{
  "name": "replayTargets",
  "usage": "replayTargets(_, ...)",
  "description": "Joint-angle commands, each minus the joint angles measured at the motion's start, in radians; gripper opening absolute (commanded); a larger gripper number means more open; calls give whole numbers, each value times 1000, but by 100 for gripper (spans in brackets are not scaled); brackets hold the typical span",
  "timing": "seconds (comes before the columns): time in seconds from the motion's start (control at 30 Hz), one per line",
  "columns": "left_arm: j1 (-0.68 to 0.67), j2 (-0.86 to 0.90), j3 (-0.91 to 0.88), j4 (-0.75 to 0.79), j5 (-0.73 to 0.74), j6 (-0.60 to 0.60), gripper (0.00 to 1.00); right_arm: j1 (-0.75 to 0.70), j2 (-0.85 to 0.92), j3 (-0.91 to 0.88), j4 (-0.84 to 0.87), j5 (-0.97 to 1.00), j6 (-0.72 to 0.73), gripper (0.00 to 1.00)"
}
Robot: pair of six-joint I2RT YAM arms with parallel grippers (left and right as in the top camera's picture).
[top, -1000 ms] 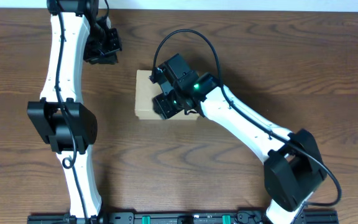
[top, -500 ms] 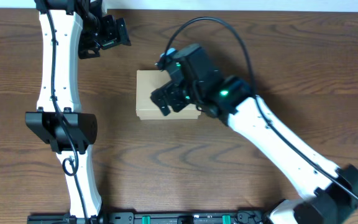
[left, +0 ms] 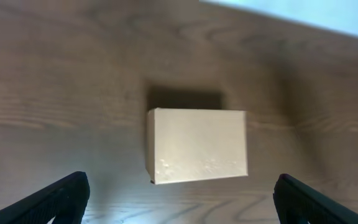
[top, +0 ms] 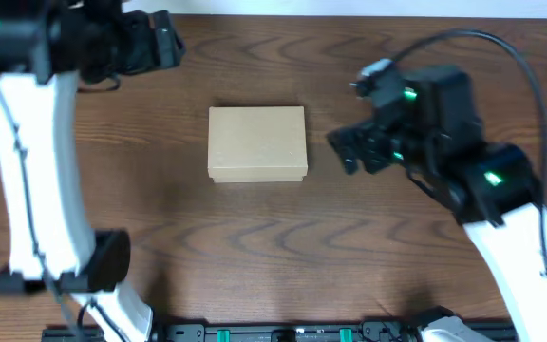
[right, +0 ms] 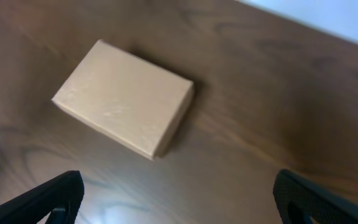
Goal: Pack container
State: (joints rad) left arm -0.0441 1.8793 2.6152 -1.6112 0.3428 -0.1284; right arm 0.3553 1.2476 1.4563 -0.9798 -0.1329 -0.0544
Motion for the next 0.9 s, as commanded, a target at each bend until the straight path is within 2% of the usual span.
replayTargets(0.0, -19, -102, -12, -79, -15, 28, 95, -41, -98, -64, -8, 2, -53, 99)
replayTargets(0.1, -37, -206, -80, -78, -48, 14, 95, -59, -196, -138, -8, 2, -53, 99)
replayTargets(0.47, -56, -651, -519, -78, -135, -32, 95, -68, -569, -386, -16, -13, -43, 99)
replayTargets(0.87, -56, -1097, -869, -14, -142, -29, 95, -67, -917, -608, -34, -21, 66, 99)
